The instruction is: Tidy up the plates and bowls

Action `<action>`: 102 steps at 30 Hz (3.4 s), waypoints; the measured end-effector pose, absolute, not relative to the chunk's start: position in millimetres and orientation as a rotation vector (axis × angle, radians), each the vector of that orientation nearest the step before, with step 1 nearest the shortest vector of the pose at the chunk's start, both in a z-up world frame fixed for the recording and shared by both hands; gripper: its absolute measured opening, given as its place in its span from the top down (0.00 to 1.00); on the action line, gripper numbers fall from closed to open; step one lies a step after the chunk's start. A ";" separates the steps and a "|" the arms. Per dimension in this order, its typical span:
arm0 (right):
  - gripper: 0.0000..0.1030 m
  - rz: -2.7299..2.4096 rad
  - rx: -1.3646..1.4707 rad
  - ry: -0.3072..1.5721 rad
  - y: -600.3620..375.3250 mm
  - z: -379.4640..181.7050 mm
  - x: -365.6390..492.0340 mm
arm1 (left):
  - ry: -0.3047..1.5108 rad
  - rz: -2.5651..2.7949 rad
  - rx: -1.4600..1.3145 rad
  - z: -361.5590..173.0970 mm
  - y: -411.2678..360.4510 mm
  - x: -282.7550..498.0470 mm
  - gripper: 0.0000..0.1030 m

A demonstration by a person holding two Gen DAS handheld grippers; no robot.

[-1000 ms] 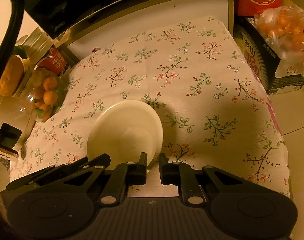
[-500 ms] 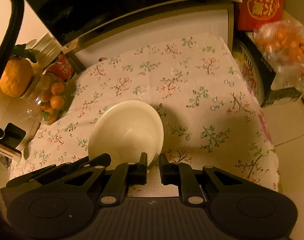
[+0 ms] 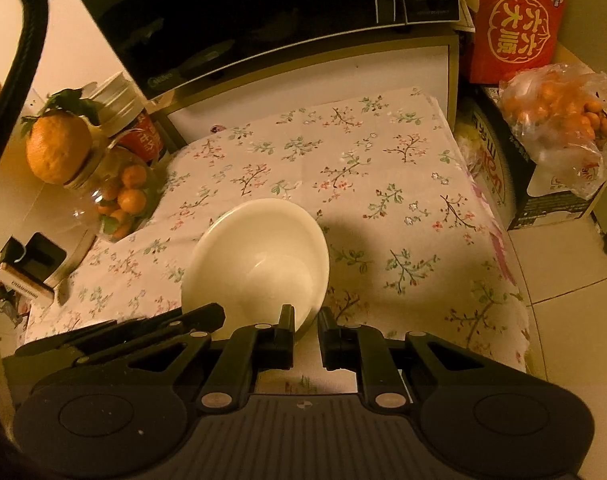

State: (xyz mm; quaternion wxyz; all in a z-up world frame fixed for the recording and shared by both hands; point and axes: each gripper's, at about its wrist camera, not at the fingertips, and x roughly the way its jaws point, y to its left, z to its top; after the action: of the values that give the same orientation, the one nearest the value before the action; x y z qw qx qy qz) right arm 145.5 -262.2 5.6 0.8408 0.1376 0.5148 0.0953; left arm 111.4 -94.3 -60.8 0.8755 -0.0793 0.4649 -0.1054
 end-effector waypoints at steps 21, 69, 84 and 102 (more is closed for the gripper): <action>0.88 0.270 0.319 1.058 -276.7 18.8 88.1 | 0.921 -0.258 -0.198 -43.1 -90.0 49.1 0.86; 0.80 0.247 0.255 1.166 -260.2 -4.0 29.8 | 1.037 -0.273 -0.048 -69.1 -106.3 6.0 0.80; 0.73 0.243 0.269 1.151 -261.8 -2.3 33.9 | 1.040 -0.268 -0.053 -70.8 -102.1 11.6 0.71; 0.47 0.133 0.358 1.147 -277.2 -11.1 45.5 | 1.050 -0.225 -0.158 -76.4 -89.1 26.7 0.63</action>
State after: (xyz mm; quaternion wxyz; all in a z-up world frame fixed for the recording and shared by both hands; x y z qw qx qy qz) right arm 45.5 -277.2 -11.1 0.8227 0.1682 0.5394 0.0623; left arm 26.7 -89.1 -76.4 0.8565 -0.0750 0.4994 -0.1069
